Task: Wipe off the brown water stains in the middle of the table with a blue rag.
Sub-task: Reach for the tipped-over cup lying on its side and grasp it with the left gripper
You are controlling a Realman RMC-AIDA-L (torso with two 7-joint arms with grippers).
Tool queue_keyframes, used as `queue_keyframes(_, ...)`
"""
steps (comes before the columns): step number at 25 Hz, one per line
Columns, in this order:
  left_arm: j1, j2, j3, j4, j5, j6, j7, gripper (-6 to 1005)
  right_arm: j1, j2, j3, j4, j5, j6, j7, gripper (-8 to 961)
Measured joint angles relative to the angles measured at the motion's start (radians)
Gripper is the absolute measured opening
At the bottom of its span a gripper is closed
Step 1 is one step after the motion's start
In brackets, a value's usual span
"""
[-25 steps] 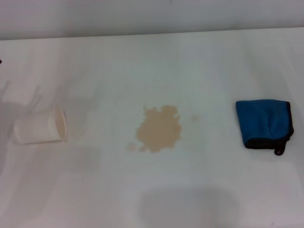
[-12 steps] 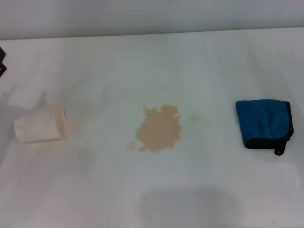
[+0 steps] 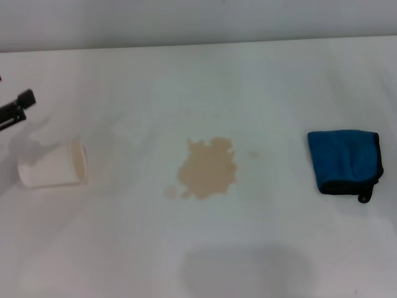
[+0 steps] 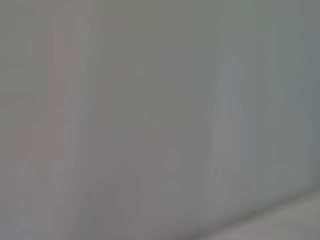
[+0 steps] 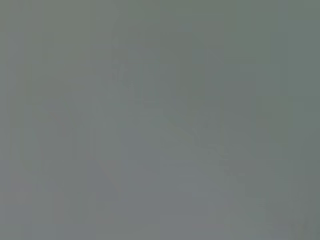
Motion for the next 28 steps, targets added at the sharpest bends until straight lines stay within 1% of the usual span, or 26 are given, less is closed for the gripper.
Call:
queue_keyframes(1,0.001,0.003,-0.002,0.020,0.032,0.002,-0.029,875,-0.001,0.000,0.000,0.001,0.000,0.000,0.000,854)
queue_keyframes(3,-0.003,0.013,-0.030,0.092,0.148,-0.005,-0.122,875,0.000,0.000,0.000,0.002,0.000,-0.003,0.000,854)
queue_keyframes(4,-0.011,0.015,-0.059,0.131,0.218,-0.015,-0.174,875,0.002,0.000,0.001,0.002,0.000,-0.006,0.000,854)
queue_keyframes(8,-0.042,0.011,-0.160,0.282,0.469,-0.092,-0.339,876,0.007,0.000,0.001,0.003,0.003,-0.010,0.000,854)
queue_keyframes(9,-0.049,0.011,-0.174,0.312,0.515,-0.111,-0.368,876,0.007,0.000,0.001,0.003,0.004,-0.010,0.000,854)
queue_keyframes(11,-0.076,0.012,-0.197,0.406,0.650,-0.171,-0.449,876,0.007,0.000,0.001,0.002,0.006,-0.010,0.000,854)
queue_keyframes(13,-0.098,0.014,-0.200,0.439,0.709,-0.201,-0.480,876,0.007,0.000,0.001,0.002,0.006,-0.011,0.000,854)
queue_keyframes(16,-0.149,0.016,-0.202,0.480,0.814,-0.270,-0.513,876,0.009,0.000,0.001,0.001,0.006,-0.011,0.000,854)
queue_keyframes(21,-0.200,0.005,-0.202,0.513,0.954,-0.345,-0.531,875,0.009,0.000,0.001,-0.002,0.006,-0.004,0.000,855)
queue_keyframes(25,-0.217,-0.008,-0.201,0.542,1.042,-0.408,-0.548,875,0.009,0.000,0.001,-0.003,0.006,-0.002,0.000,855)
queue_keyframes(28,-0.207,-0.017,-0.201,0.583,1.068,-0.422,-0.552,875,0.007,0.000,0.001,-0.004,0.006,-0.002,0.000,855)
